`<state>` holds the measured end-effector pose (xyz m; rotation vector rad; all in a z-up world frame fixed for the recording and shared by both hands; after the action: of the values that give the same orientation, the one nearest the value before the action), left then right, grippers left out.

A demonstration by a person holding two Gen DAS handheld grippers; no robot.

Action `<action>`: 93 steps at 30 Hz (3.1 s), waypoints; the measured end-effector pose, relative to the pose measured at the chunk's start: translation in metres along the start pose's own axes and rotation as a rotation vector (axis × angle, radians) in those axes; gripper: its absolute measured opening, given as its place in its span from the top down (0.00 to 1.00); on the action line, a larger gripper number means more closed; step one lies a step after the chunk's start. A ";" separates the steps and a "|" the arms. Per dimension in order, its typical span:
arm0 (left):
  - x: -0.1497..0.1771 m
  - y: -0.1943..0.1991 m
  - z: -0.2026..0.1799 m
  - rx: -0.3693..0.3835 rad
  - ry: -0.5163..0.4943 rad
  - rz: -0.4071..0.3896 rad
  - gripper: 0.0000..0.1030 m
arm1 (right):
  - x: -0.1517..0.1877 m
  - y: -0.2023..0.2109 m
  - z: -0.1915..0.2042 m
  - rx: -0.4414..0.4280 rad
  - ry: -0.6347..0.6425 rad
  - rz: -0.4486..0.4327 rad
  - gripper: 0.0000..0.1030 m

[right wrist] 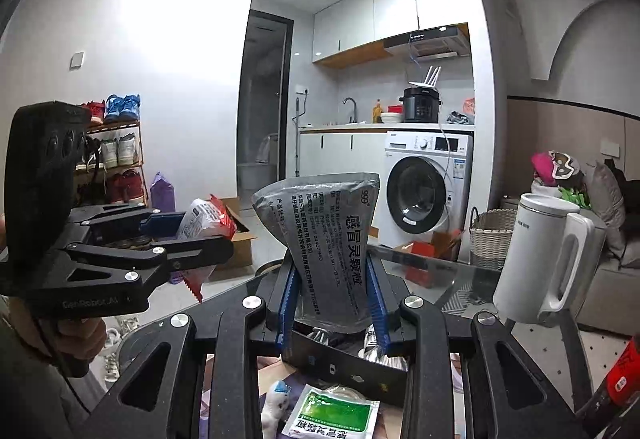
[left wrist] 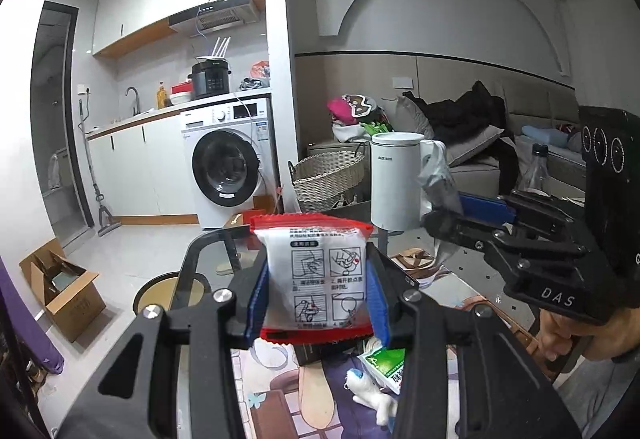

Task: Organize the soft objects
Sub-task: 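Carry the snack packet and white sachet over the black box and release them inside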

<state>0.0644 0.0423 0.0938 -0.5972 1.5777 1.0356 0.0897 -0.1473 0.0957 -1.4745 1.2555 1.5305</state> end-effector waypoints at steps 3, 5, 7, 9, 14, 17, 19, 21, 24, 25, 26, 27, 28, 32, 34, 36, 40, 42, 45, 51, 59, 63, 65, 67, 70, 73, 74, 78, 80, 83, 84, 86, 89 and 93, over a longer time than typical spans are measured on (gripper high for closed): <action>-0.001 -0.004 -0.005 -0.012 -0.003 -0.001 0.60 | 0.001 0.002 -0.001 0.001 -0.021 -0.001 0.69; -0.003 -0.004 -0.004 -0.018 0.001 -0.007 0.60 | 0.002 0.001 -0.003 0.010 -0.021 -0.002 0.69; -0.008 -0.007 -0.002 -0.023 0.001 -0.013 0.60 | 0.000 -0.001 -0.003 0.011 -0.020 0.000 0.69; -0.013 -0.010 0.001 -0.029 0.015 -0.025 0.60 | -0.001 -0.003 -0.005 0.020 -0.022 -0.003 0.69; -0.028 -0.027 0.010 -0.039 0.044 -0.040 0.60 | -0.008 -0.008 -0.008 0.051 -0.022 -0.023 0.69; -0.039 -0.038 0.015 -0.050 0.069 -0.055 0.60 | -0.012 -0.016 -0.011 0.064 -0.034 -0.021 0.69; -0.044 -0.045 0.020 -0.054 0.087 -0.066 0.60 | -0.016 -0.022 -0.013 0.072 -0.042 -0.021 0.69; -0.048 -0.054 0.023 -0.061 0.101 -0.069 0.60 | -0.020 -0.030 -0.016 0.076 -0.052 -0.020 0.69; -0.052 -0.070 0.032 -0.079 0.140 -0.065 0.60 | -0.024 -0.042 -0.019 0.075 -0.074 -0.029 0.69; -0.054 -0.076 0.036 -0.083 0.156 -0.061 0.60 | -0.026 -0.045 -0.019 0.081 -0.078 -0.031 0.69; -0.055 -0.083 0.040 -0.090 0.168 -0.058 0.60 | -0.027 -0.049 -0.020 0.083 -0.081 -0.030 0.69; -0.055 -0.087 0.043 -0.095 0.171 -0.059 0.60 | -0.028 -0.054 -0.021 0.087 -0.085 -0.028 0.69; -0.056 -0.090 0.044 -0.099 0.172 -0.060 0.60 | -0.027 -0.057 -0.021 0.090 -0.088 -0.025 0.69; -0.063 -0.103 0.054 -0.116 0.181 -0.077 0.60 | -0.032 -0.076 -0.024 0.107 -0.107 -0.010 0.69; -0.063 -0.108 0.058 -0.125 0.184 -0.076 0.60 | -0.032 -0.084 -0.027 0.113 -0.119 -0.003 0.69; -0.062 -0.117 0.062 -0.145 0.169 -0.070 0.60 | -0.034 -0.091 -0.031 0.119 -0.127 -0.001 0.69; -0.058 -0.126 0.070 -0.143 0.187 -0.054 0.60 | -0.034 -0.102 -0.032 0.134 -0.112 0.000 0.69; -0.057 -0.128 0.069 -0.140 0.185 -0.049 0.60 | -0.033 -0.106 -0.034 0.135 -0.115 0.009 0.69; -0.059 -0.130 0.068 -0.138 0.179 -0.046 0.60 | -0.031 -0.110 -0.035 0.136 -0.110 0.017 0.69; -0.057 -0.138 0.071 -0.174 0.178 -0.005 0.60 | -0.029 -0.115 -0.035 0.155 -0.105 0.042 0.69; -0.038 -0.171 0.078 -0.161 0.231 0.155 0.60 | -0.013 -0.144 -0.043 0.174 -0.097 0.189 0.69; -0.023 -0.190 0.082 -0.141 0.278 0.245 0.60 | 0.003 -0.161 -0.046 0.179 -0.095 0.285 0.69; -0.016 -0.198 0.083 -0.139 0.295 0.289 0.60 | 0.011 -0.169 -0.047 0.177 -0.099 0.329 0.69; -0.010 -0.206 0.082 -0.144 0.302 0.334 0.60 | 0.019 -0.179 -0.050 0.165 -0.115 0.393 0.69; 0.000 -0.216 0.081 -0.111 0.326 0.390 0.60 | 0.035 -0.193 -0.053 0.146 -0.128 0.498 0.69; 0.016 -0.226 0.079 -0.071 0.363 0.468 0.60 | 0.052 -0.201 -0.053 0.129 -0.119 0.571 0.69; 0.019 -0.229 0.079 -0.061 0.373 0.483 0.60 | 0.058 -0.204 -0.053 0.124 -0.119 0.598 0.69; 0.028 -0.236 0.075 -0.062 0.371 0.540 0.60 | 0.068 -0.211 -0.052 0.123 -0.101 0.643 0.69; 0.030 -0.238 0.073 -0.079 0.356 0.553 0.60 | 0.073 -0.213 -0.052 0.116 -0.099 0.659 0.69; 0.033 -0.236 0.074 -0.101 0.346 0.562 0.60 | 0.078 -0.213 -0.051 0.112 -0.088 0.673 0.69; 0.033 -0.235 0.075 -0.092 0.352 0.565 0.60 | 0.079 -0.217 -0.050 0.111 -0.087 0.680 0.69; 0.033 -0.235 0.072 -0.099 0.338 0.573 0.60 | 0.080 -0.218 -0.050 0.108 -0.085 0.683 0.69; 0.033 -0.234 0.073 -0.103 0.323 0.575 0.59 | 0.080 -0.217 -0.051 0.107 -0.088 0.688 0.69; 0.033 -0.233 0.073 -0.106 0.320 0.582 0.58 | 0.080 -0.218 -0.051 0.104 -0.090 0.698 0.68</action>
<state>0.2828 -0.0042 -0.0103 -0.3897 2.0538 1.5179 0.2982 -0.1373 -0.0192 -0.9203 1.8800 1.8911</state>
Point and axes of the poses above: each gripper's, at about its wrist camera, not at the fingertips, and y roughly against the way its jaws point, z to its left, x to its underside, the point moved 3 cm from there along -y, roughly the way its jaws point, and after that the axes turned 14 degrees about x, right-handed, at the moved point
